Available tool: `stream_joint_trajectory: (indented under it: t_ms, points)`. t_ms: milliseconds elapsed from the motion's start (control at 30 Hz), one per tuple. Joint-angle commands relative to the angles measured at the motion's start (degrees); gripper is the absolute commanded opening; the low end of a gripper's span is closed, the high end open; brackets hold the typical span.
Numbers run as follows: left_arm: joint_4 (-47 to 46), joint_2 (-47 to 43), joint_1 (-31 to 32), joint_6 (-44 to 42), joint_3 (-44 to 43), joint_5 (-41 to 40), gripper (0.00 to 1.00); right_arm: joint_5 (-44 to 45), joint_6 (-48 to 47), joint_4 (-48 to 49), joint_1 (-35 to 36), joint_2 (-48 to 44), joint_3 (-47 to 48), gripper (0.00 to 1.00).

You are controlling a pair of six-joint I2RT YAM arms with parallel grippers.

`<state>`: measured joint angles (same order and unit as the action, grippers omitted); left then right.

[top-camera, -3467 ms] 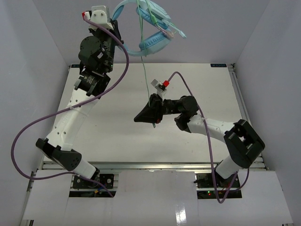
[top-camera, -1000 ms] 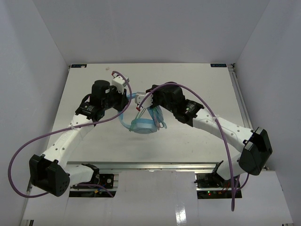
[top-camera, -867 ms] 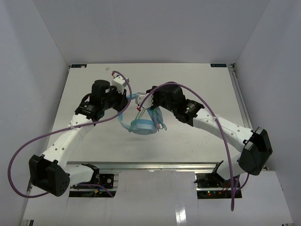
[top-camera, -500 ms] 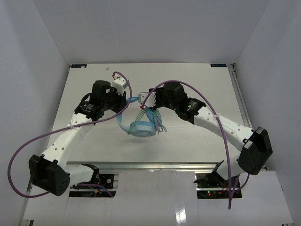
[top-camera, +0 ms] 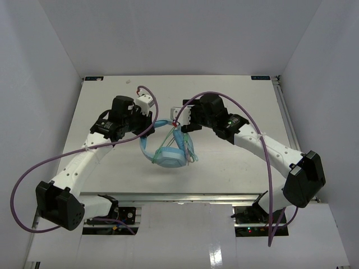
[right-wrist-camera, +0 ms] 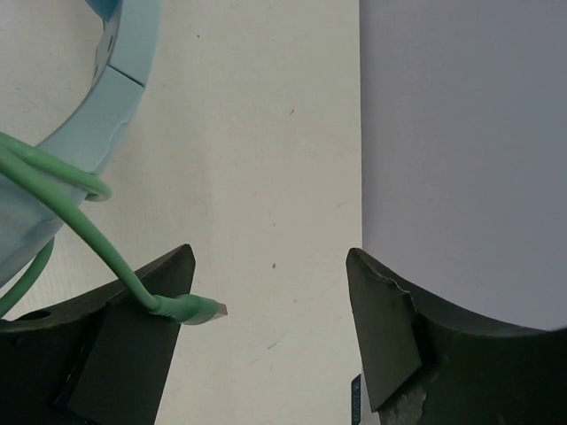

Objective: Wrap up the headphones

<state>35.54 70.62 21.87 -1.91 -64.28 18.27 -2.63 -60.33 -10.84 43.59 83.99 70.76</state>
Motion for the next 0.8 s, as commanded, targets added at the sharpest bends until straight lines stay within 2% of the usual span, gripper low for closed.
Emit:
stream_joint_trajectory:
  t_ms: [0,367,767]
  points:
    - [-2.9,-0.4,0.0,3.8,-4.6,4.8,0.0,-3.5,0.5,-2.3,-1.2,0.2,1.5,0.77]
    - [-2.4,2.0,-0.1,3.9,-6.8,4.9,0.0,-9.8,-0.4,-3.8,-6.4,-2.6,-1.8,0.84]
    - [-2.3,5.3,-0.7,4.1,-10.2,4.9,0.0,-13.0,1.1,-3.5,-11.1,-4.3,-5.3,0.9]
